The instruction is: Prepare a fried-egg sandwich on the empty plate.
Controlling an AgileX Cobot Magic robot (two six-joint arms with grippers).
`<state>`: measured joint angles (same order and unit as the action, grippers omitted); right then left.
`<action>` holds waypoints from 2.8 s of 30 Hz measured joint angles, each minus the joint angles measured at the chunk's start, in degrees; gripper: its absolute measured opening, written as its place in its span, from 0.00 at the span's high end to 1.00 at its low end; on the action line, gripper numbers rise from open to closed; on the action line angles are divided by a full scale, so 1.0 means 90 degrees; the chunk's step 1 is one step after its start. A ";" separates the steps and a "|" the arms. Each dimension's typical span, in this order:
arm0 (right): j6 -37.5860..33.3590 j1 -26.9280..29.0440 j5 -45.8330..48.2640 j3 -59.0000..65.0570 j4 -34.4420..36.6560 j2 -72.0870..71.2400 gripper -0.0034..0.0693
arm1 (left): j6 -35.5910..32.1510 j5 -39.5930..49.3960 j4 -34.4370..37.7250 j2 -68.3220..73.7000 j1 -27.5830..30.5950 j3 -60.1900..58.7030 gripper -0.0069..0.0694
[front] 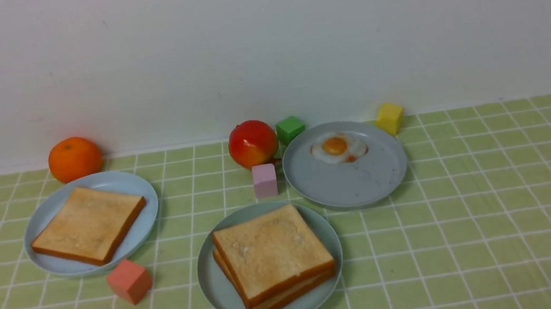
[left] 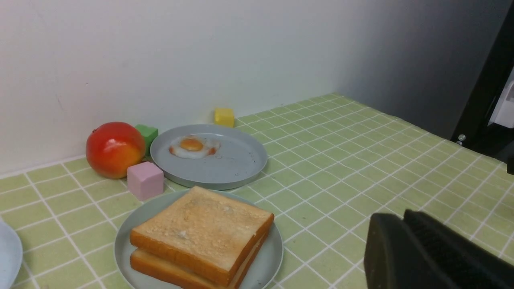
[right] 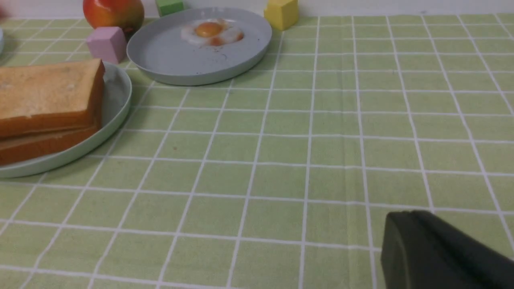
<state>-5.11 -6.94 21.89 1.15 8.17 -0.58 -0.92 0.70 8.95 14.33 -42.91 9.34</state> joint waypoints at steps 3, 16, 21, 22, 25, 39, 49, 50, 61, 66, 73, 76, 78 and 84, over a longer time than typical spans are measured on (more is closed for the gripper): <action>0.0028 0.0000 0.0000 0.0000 -0.0013 0.0000 0.96 | 0.0000 0.0000 0.0000 0.0000 0.0000 0.0000 0.84; 0.0038 0.0000 0.0024 -0.0007 -0.0025 0.0000 0.95 | 0.0000 0.0000 0.0000 0.0000 0.0000 0.0000 0.82; 0.0038 0.0000 0.0028 -0.0007 -0.0025 0.0000 0.95 | 0.0000 0.0000 0.0000 0.0000 0.0000 0.0000 0.82; 0.0038 0.0000 0.0028 -0.0007 -0.0025 0.0000 0.95 | 0.0000 0.0000 0.0000 0.0000 0.0000 0.0000 0.82; 0.0038 0.0000 0.0028 -0.0007 -0.0025 0.0000 0.94 | -0.0031 -0.0078 -0.0025 0.0000 0.0000 -0.0033 0.82; 0.0038 0.0000 0.0028 -0.0007 -0.0025 0.0000 0.92 | 0.1143 0.1207 -0.0379 -0.1662 0.4103 -0.1180 0.93; 0.0038 0.0000 0.0028 -0.0007 -0.0026 -0.0002 0.91 | 0.1979 0.2332 -0.0764 -0.1662 0.4505 -0.1238 0.93; 0.0038 0.0000 0.0028 -0.0007 -0.0026 -0.0002 0.91 | 0.1985 0.2332 -0.0769 -0.1662 0.4505 -0.1238 0.93; 0.0038 0.0000 0.0028 -0.0007 -0.0026 -0.0007 0.89 | 0.1985 0.2325 -0.0789 -0.1662 0.4505 -0.1238 0.93; 0.0038 0.0000 0.0028 -0.0007 -0.0026 -0.0007 0.89 | 0.1985 0.2325 -0.0789 -0.1662 0.4505 -0.1238 0.93; 0.0038 0.0000 0.0028 -0.0007 -0.0026 -0.0007 0.87 | 0.1985 0.2325 -0.0794 -0.1662 0.4505 -0.1238 0.93; 0.0038 0.0000 0.0028 -0.0007 -0.0026 -0.0007 0.87 | 0.1985 0.2325 -0.0794 -0.1662 0.4505 -0.1238 0.93; 0.0038 0.0000 0.0028 -0.0007 -0.0026 -0.0007 0.87 | 0.1985 0.2325 -0.0794 -0.1662 0.4505 -0.1238 0.93; 0.0038 0.0000 0.0028 -0.0007 -0.0026 -0.0007 0.87 | 0.1985 0.2325 -0.0794 -0.1662 0.4505 -0.1238 0.93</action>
<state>-4.77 -6.94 22.14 1.09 7.93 -0.64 16.95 21.63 1.80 -0.62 -2.37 -1.80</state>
